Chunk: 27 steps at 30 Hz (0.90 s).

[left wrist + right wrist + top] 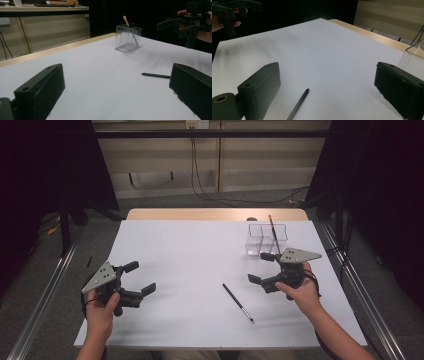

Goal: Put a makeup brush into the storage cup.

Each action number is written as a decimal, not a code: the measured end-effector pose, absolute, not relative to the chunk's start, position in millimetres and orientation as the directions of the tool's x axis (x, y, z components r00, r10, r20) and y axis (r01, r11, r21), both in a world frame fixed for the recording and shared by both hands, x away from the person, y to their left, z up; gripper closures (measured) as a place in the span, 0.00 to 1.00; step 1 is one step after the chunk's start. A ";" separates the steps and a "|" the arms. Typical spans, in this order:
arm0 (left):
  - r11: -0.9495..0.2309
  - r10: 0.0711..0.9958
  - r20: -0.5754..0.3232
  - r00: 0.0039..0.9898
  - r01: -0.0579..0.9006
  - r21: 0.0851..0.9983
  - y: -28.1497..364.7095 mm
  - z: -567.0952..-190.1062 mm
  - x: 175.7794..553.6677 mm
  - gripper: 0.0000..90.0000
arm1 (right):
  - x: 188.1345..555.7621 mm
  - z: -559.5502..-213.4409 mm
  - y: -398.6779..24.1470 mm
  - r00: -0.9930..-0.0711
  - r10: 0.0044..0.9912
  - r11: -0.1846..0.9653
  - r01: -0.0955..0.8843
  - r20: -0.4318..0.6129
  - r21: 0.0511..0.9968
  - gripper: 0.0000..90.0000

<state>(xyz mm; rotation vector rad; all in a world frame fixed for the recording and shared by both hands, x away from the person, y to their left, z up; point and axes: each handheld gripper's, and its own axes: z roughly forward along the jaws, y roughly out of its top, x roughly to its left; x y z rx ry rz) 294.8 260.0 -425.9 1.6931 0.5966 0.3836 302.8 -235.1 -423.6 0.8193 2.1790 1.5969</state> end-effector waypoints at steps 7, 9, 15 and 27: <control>-0.129 0.578 -0.073 0.813 0.180 0.975 259.6 -425.9 294.5 0.00 | 304.4 -425.7 -226.8 -0.795 0.602 0.234 0.265 0.075 0.935 0.07; -0.128 0.578 -0.075 0.813 0.181 0.975 259.5 -426.1 294.4 0.00 | 304.7 -426.4 -224.2 -0.798 0.597 0.240 0.269 0.076 0.933 0.07; -0.126 0.577 -0.076 0.813 0.181 0.975 260.2 -426.2 294.6 0.00 | 305.7 -428.6 -217.6 -0.808 0.584 0.277 0.286 0.075 0.917 0.07; -0.134 0.576 -0.075 0.814 0.184 0.974 259.8 -426.2 294.6 0.00 | 306.7 -433.2 -208.3 -0.819 0.567 0.356 0.337 0.085 0.871 0.09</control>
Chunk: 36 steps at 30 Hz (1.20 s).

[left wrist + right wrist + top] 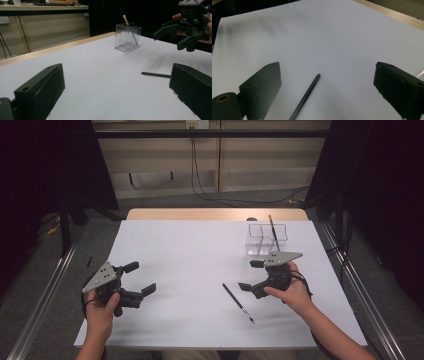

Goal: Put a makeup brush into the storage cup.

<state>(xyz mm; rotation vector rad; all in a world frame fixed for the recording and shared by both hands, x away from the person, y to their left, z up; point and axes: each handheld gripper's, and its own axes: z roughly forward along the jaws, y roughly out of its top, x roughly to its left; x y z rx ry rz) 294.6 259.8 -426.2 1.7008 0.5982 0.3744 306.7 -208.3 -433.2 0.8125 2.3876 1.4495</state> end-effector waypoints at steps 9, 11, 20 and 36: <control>-0.138 0.575 -0.071 0.815 0.182 0.974 259.6 -426.2 294.9 0.00 | 306.1 -435.0 -202.2 -0.820 0.566 0.422 0.372 0.080 0.827 0.12; -0.136 0.574 -0.074 0.816 0.184 0.973 259.4 -426.4 294.9 0.00 | 305.3 -435.5 -200.3 -0.817 0.572 0.448 0.387 0.074 0.806 0.15; -0.139 0.576 -0.071 0.815 0.183 0.973 259.6 -426.1 294.9 0.00 | 303.9 -435.0 -189.8 -0.827 0.559 0.534 0.415 0.061 0.737 0.19; -0.130 0.573 -0.083 0.815 0.190 0.973 258.4 -427.3 295.3 0.00 | 302.4 -442.5 -177.0 -0.811 0.568 0.607 0.526 0.137 0.596 0.36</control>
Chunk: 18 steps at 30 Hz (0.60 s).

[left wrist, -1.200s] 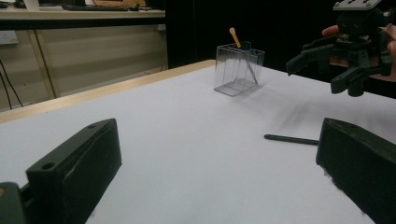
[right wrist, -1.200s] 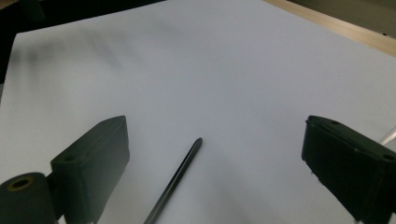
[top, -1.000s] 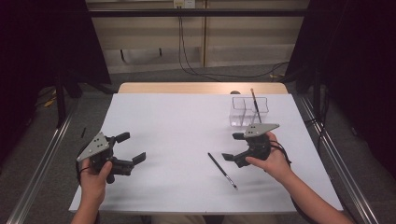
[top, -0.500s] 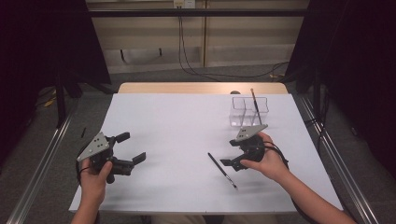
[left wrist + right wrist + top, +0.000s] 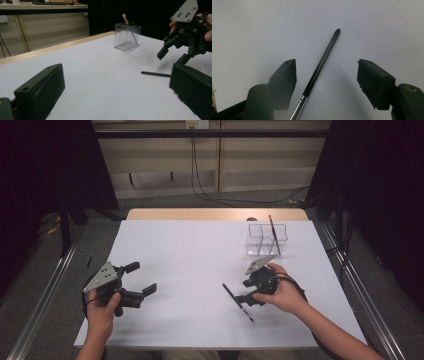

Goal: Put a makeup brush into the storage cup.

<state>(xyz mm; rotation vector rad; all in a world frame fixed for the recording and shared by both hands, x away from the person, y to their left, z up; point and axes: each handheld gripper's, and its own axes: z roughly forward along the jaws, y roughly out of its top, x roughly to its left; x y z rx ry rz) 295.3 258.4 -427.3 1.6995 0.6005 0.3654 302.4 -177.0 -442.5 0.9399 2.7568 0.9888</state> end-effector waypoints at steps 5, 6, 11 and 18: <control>-0.138 0.574 -0.078 0.815 0.190 0.972 259.1 -427.7 295.4 0.00 | 300.3 -446.5 -173.1 -0.813 0.569 0.630 0.530 0.128 0.568 0.42; -0.138 0.574 -0.078 0.815 0.190 0.972 259.1 -427.7 295.4 0.00 | 300.0 -446.9 -172.7 -0.811 0.572 0.633 0.534 0.126 0.561 0.44; -0.138 0.572 -0.078 0.816 0.190 0.972 259.0 -427.7 295.7 0.00 | 298.8 -450.5 -170.2 -0.814 0.565 0.654 0.542 0.136 0.528 0.49; -0.138 0.572 -0.079 0.816 0.191 0.972 258.5 -427.8 295.9 0.00 | 296.7 -454.9 -167.9 -0.819 0.555 0.682 0.547 0.142 0.485 0.56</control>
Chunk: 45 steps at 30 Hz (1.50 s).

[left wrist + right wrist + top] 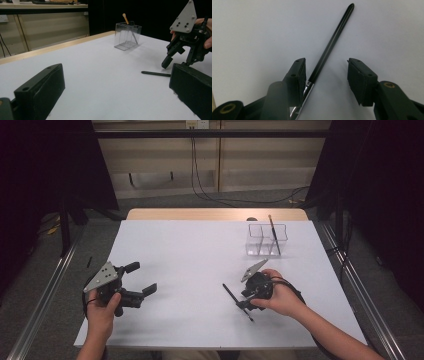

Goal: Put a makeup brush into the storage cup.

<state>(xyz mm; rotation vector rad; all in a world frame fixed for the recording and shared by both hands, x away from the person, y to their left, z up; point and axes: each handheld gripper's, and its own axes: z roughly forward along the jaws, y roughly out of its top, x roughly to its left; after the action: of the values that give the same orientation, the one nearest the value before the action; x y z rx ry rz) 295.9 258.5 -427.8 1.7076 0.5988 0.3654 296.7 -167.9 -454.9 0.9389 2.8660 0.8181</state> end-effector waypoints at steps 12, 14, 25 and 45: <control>-0.139 0.576 -0.077 0.813 0.191 0.972 259.1 -427.6 295.5 0.00 | 294.0 -457.1 -166.6 -0.861 0.507 0.759 0.472 0.047 0.448 0.80; -0.139 0.576 -0.078 0.814 0.191 0.972 259.1 -427.6 295.3 0.00 | 296.4 -455.4 -167.8 -0.858 0.509 0.765 0.485 0.063 0.423 0.90; -0.140 0.573 -0.081 0.815 0.195 0.971 257.0 -428.7 295.7 0.00 | 307.8 -453.8 -168.6 -0.821 0.548 0.747 0.567 0.160 0.347 0.86; -0.180 0.544 -0.079 0.835 0.208 0.962 247.5 -428.9 298.9 0.00 | 315.4 -451.4 -161.9 -0.855 0.498 0.805 0.517 0.144 0.291 0.94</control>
<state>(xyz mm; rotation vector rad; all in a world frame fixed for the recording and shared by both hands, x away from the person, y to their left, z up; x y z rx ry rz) 298.9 247.5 -428.9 1.7567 0.5795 0.3315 315.4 -161.9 -451.4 0.8563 3.0420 0.5181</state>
